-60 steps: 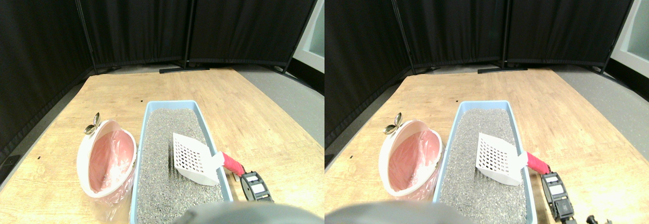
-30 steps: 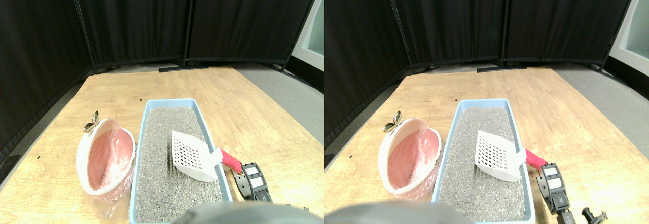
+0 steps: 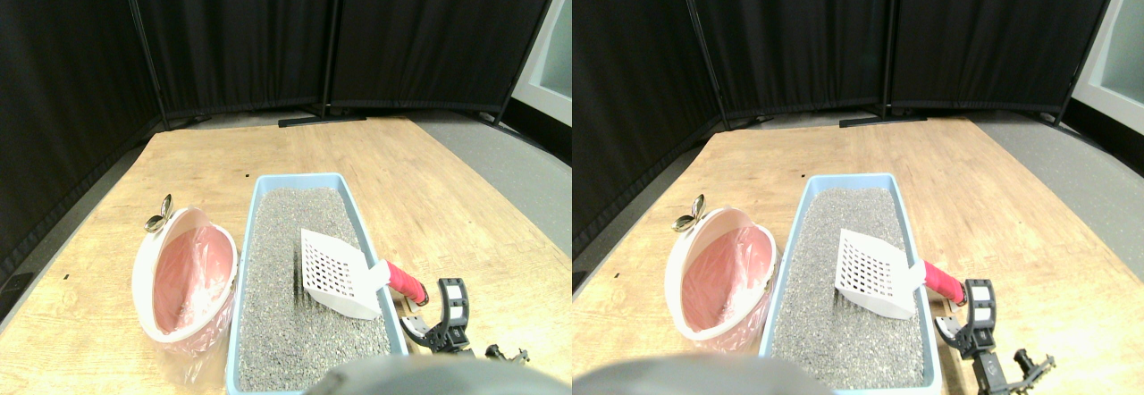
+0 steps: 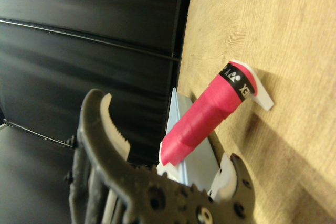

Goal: Scoop (unimanual)

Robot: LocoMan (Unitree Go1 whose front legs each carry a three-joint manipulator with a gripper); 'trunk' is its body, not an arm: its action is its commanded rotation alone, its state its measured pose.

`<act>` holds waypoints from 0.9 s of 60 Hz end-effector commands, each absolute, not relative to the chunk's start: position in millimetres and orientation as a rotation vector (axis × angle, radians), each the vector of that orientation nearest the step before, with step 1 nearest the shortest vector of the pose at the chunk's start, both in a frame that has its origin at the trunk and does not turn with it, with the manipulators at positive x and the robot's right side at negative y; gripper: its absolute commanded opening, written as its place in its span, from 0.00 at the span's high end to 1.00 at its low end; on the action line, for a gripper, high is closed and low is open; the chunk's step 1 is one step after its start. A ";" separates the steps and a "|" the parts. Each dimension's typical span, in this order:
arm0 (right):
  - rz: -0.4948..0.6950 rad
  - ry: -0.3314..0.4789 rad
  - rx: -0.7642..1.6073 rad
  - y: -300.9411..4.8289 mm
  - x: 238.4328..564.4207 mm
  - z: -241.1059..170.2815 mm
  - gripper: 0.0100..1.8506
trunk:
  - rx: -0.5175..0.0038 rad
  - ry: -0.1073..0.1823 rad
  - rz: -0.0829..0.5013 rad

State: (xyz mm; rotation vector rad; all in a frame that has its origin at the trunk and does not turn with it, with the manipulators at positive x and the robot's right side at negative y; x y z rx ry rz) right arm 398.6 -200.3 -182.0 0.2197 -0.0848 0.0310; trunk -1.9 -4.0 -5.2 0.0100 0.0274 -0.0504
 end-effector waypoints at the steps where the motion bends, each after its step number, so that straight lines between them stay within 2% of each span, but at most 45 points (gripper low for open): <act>1: 0.035 -0.118 0.243 -201.6 404.5 -182.4 0.49 | -0.010 0.042 -0.043; 18: -0.001 -0.087 0.260 -204.6 418.2 -192.3 0.52 | -0.007 0.044 -0.050; 54: -0.042 -0.025 0.294 -206.5 446.1 -200.6 0.51 | -0.016 0.040 -0.039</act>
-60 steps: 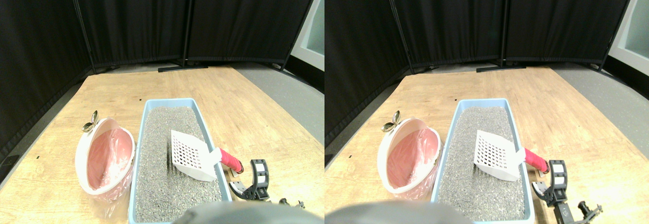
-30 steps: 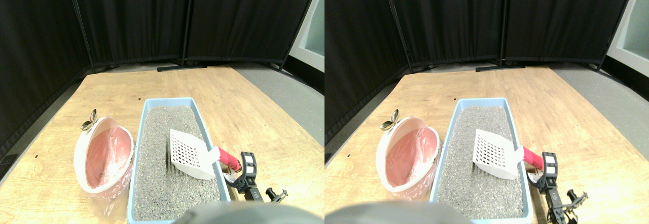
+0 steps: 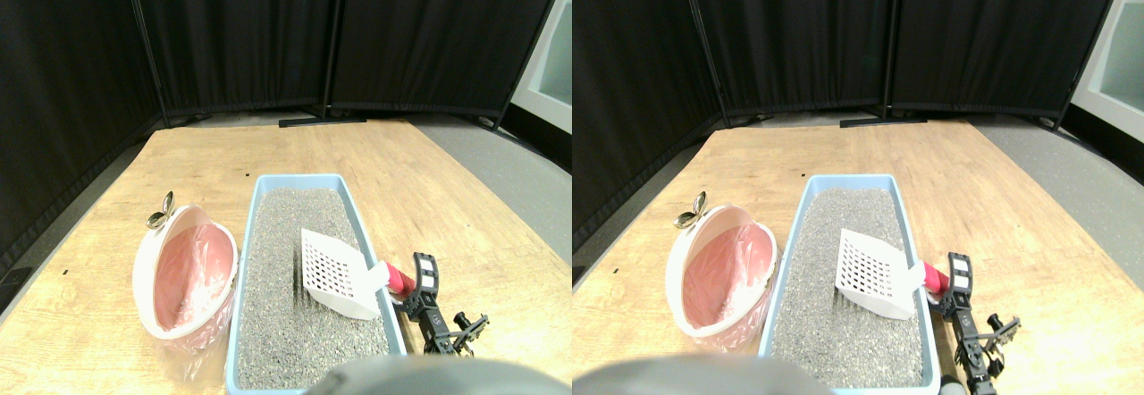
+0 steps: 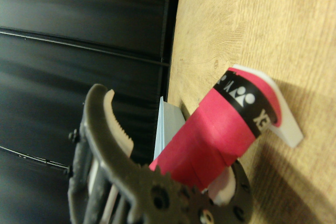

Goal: Scoop (unimanual)

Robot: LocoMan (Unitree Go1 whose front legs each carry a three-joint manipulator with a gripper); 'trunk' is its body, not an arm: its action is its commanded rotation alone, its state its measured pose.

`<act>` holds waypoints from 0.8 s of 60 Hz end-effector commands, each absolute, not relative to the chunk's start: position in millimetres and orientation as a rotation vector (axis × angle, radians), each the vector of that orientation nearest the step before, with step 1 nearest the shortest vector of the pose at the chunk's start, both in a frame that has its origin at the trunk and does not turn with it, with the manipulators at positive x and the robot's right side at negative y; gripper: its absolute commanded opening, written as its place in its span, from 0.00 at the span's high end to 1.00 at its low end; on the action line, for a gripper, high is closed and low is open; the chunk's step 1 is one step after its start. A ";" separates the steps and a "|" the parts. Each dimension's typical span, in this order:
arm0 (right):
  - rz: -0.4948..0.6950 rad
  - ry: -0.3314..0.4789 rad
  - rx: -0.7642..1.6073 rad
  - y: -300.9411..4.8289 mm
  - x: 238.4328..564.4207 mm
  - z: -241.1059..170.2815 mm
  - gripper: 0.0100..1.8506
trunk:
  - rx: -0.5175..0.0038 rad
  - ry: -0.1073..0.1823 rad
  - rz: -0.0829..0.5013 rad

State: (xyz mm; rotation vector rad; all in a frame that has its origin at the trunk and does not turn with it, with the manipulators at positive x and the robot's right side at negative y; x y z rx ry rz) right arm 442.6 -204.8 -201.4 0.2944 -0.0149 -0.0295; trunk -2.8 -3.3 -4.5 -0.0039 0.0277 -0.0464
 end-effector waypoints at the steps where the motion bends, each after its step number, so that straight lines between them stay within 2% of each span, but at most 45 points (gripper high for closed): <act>1: -0.044 -0.024 0.292 -206.5 446.7 -200.7 0.51 | -0.014 0.040 -0.040; 32: -0.119 0.045 0.330 -213.9 467.8 -207.0 0.52 | -0.020 0.034 -0.033; 38: -0.104 0.037 0.330 -214.3 470.4 -208.6 0.60 | -0.023 0.035 -0.029; 41: -0.102 0.028 0.322 -214.8 471.4 -209.6 0.75 | -0.024 0.037 -0.029; 43: -0.096 0.006 0.334 -215.0 471.9 -210.2 0.90 | -0.027 0.039 -0.028; 48: -0.094 -0.003 0.320 -215.6 472.2 -210.1 0.97 | -0.029 0.043 -0.025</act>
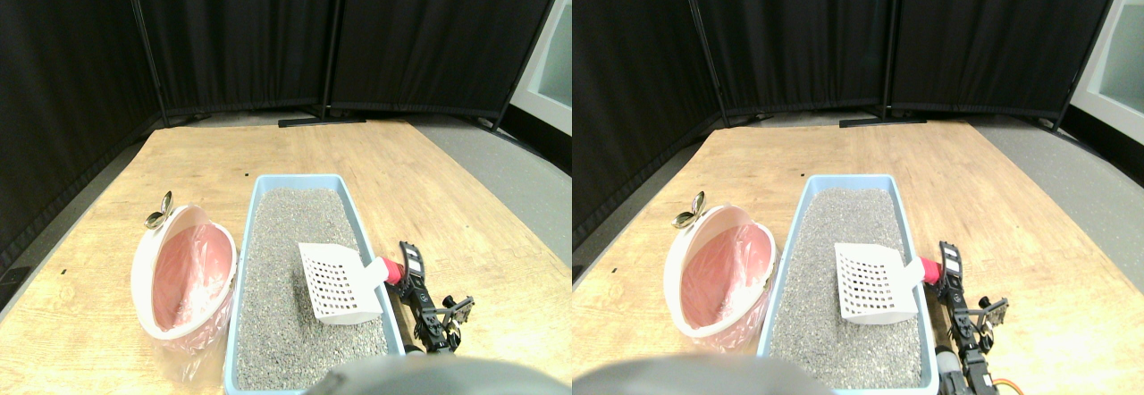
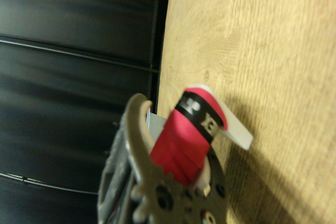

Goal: Scoop (unimanual)

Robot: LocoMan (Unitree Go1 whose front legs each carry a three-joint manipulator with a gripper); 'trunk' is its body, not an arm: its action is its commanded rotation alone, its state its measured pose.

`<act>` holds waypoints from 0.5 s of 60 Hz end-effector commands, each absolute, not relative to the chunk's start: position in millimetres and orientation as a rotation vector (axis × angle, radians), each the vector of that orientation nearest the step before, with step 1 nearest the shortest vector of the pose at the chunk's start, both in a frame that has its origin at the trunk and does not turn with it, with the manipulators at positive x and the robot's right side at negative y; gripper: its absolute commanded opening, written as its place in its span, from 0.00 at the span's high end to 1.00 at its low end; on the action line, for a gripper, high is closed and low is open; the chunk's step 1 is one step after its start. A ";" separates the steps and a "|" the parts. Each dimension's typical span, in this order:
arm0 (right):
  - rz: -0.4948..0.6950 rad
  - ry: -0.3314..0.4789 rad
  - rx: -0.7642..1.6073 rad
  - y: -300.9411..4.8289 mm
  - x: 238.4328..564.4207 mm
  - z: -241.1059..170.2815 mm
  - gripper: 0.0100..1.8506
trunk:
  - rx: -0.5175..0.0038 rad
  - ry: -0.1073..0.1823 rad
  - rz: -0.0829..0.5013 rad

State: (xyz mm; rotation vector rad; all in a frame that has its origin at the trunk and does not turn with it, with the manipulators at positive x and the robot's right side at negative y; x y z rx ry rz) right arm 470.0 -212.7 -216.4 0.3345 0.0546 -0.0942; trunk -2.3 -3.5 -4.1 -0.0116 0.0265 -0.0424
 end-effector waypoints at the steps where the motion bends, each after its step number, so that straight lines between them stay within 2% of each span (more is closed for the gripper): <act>1: -0.093 -0.004 0.316 -215.7 472.1 -210.0 0.97 | -0.030 0.042 -0.024; 17: -0.064 -0.023 0.257 -220.9 473.3 -202.3 0.96 | -0.041 0.044 -0.015; 30: 0.062 -0.139 0.144 -220.8 465.7 -172.7 0.97 | -0.048 0.045 -0.010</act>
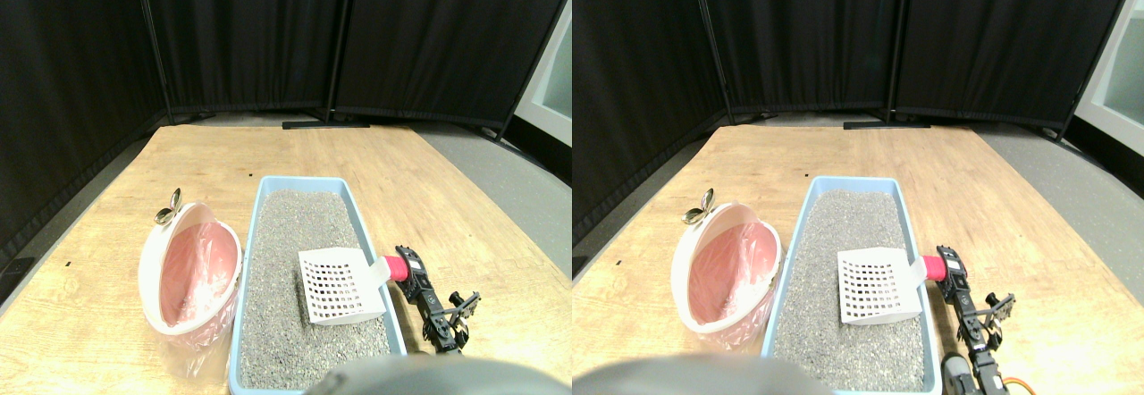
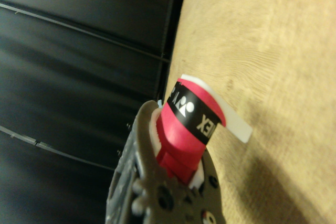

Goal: Scoop (unimanual)

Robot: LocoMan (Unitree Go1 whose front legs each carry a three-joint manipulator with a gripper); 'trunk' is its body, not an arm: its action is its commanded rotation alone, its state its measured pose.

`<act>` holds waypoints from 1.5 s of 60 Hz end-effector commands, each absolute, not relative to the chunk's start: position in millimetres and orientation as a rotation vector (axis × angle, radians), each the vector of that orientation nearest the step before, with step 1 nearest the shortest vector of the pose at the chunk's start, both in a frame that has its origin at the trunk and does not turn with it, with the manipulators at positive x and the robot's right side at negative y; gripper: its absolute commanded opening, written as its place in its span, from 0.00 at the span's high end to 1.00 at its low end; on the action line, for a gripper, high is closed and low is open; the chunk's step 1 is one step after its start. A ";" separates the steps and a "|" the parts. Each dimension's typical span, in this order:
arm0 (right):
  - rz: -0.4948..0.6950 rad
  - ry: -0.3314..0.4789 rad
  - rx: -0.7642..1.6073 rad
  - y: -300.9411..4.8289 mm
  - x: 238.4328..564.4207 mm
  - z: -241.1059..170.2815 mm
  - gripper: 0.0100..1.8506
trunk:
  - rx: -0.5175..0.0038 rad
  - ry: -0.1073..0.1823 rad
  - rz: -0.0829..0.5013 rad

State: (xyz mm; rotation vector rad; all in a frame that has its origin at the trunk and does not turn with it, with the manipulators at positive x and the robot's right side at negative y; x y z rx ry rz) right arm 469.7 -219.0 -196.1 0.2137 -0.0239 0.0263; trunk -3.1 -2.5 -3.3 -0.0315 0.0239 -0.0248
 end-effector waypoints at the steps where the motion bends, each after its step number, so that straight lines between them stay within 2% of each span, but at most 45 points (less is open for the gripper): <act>1: 0.074 -0.152 0.128 -220.3 464.6 -168.2 0.97 | -0.049 0.046 -0.011; 6: 0.163 -0.217 0.062 -219.3 462.3 -149.3 0.97 | -0.057 0.046 -0.009; 10: 0.174 -0.234 0.045 -217.9 461.9 -136.5 0.97 | -0.061 0.044 -0.007; 13: 0.214 -0.275 0.018 -217.0 463.1 -123.1 0.97 | -0.063 0.045 -0.006; 36: 0.275 -0.344 -0.105 -211.5 476.7 -69.9 0.97 | -0.097 0.054 0.022; 55: 0.299 -0.310 -0.263 -219.5 494.3 -53.9 0.97 | -0.113 0.068 0.034; 57: 0.260 -0.277 -0.276 -220.9 496.6 -53.4 0.97 | -0.113 0.068 0.034; 67: 0.253 -0.276 -0.297 -225.7 500.7 -57.1 0.97 | -0.114 0.072 0.028; 68: 0.241 -0.272 -0.308 -226.9 501.9 -58.4 0.91 | -0.114 0.072 0.028; 69: 0.241 -0.272 -0.308 -226.9 501.9 -58.4 0.91 | -0.114 0.072 0.028; 70: 0.221 -0.263 -0.319 -227.8 502.9 -59.0 0.97 | -0.112 0.079 0.022; 76: 0.197 -0.250 -0.341 -229.4 503.8 -61.8 0.97 | -0.110 0.083 0.015; 83: 0.163 -0.237 -0.398 -229.3 504.3 -63.5 0.97 | -0.112 0.101 -0.002; 85: 0.161 -0.236 -0.400 -229.3 504.5 -63.6 0.96 | -0.112 0.103 -0.009; 87: 0.174 -0.246 -0.420 -229.8 506.3 -64.6 0.89 | -0.112 0.103 -0.009; 90: 0.180 -0.248 -0.437 -229.9 507.7 -64.8 0.89 | -0.113 0.109 -0.017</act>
